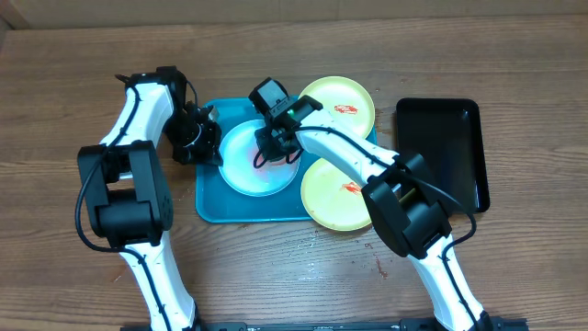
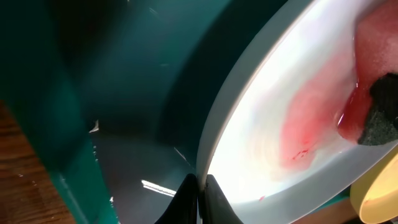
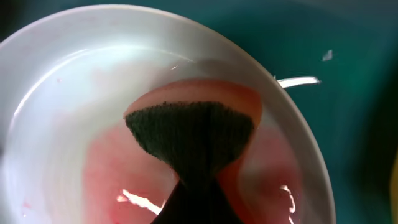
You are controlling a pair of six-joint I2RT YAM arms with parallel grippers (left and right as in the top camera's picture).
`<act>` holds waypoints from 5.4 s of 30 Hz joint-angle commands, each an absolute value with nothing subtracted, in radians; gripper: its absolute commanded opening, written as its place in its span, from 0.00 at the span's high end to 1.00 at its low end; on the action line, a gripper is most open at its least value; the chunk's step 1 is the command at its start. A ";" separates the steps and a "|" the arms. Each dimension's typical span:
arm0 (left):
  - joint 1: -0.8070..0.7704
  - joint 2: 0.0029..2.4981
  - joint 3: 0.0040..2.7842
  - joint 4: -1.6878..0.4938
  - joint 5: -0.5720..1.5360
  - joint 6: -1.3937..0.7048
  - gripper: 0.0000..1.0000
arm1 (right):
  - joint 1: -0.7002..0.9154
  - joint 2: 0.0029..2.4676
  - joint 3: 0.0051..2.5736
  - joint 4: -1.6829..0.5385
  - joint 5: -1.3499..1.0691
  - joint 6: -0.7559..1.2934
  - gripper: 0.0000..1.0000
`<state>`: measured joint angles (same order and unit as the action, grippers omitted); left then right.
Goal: Clean dirty plates on tray and stack at the side
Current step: 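Scrub the white plate's red smear with the sponge, left gripper holding rim, then keep scrubbing the white plate in circles with the right-held sponge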
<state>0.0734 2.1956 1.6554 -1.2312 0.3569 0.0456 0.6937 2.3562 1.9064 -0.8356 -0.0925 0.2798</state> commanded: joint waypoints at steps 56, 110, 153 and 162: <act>0.104 2.204 1.656 -1.237 0.438 0.068 0.96 | 0.715 2.418 1.996 -0.816 0.179 0.661 0.96; 0.056 2.204 1.656 -1.195 0.326 0.131 0.70 | 0.713 2.444 1.998 -0.964 -0.215 0.331 0.96; 0.096 2.204 1.505 -1.060 0.335 -0.062 0.95 | 0.728 2.445 1.999 -1.150 -0.358 0.258 0.96; 0.100 2.204 1.505 -1.076 0.333 -0.040 0.96 | 0.661 2.445 2.035 -1.071 0.051 0.292 0.96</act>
<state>0.0830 2.1689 1.5265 -1.0824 0.3927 -0.0357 0.6945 2.4210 2.0285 -1.0943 -0.2375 0.2840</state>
